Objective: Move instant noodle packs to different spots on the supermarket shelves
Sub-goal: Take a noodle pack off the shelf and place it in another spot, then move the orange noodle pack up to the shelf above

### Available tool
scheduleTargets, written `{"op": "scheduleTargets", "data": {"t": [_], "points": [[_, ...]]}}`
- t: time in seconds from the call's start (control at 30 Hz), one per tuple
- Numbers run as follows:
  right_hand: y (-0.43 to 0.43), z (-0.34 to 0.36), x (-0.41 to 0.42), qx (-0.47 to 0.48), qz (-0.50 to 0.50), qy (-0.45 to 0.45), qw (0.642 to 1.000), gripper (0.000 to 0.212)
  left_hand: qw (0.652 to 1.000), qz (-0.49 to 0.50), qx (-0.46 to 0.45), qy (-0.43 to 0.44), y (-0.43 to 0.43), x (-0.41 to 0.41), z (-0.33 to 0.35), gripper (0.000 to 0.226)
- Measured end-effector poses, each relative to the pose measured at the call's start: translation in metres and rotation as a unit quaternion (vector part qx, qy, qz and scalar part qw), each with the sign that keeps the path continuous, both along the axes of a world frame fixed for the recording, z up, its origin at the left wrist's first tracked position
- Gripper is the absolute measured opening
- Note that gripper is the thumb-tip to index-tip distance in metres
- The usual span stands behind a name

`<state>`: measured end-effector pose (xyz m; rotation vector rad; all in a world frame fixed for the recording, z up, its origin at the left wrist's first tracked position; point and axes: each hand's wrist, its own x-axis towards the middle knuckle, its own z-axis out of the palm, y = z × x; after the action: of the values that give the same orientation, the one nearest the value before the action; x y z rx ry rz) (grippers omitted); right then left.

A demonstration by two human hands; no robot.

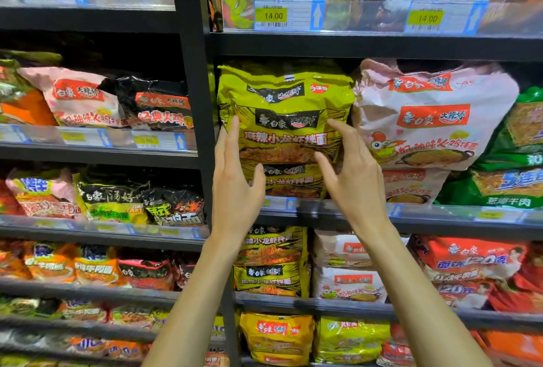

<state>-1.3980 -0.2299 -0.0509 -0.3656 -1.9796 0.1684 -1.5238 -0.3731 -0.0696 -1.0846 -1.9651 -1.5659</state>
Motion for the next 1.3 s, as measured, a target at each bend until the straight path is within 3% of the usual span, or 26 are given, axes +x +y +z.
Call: {"op": "scheduleTargets", "data": {"t": [0.57,0.8,1.03,1.3], "points": [[-0.01,0.006,0.016,-0.005,-0.025,-0.047,0.999,0.058,0.999,0.031,-0.039,0.009,-0.019,0.019,-0.003,0.07],[-0.022,0.021,0.04,-0.019,-0.054,-0.211,0.976,0.071,0.985,0.068,-0.158,0.028,-0.036,0.022,0.005,0.059],[-0.028,0.036,0.076,-0.011,-0.103,-0.394,0.913,0.07,0.945,0.078,-0.306,0.082,-0.054,0.033,0.024,0.049],[-0.034,0.044,0.126,-0.056,-0.137,-0.481,0.864,0.066,0.888,0.019,-0.417,0.193,-0.038,0.071,0.038,0.052]]}}
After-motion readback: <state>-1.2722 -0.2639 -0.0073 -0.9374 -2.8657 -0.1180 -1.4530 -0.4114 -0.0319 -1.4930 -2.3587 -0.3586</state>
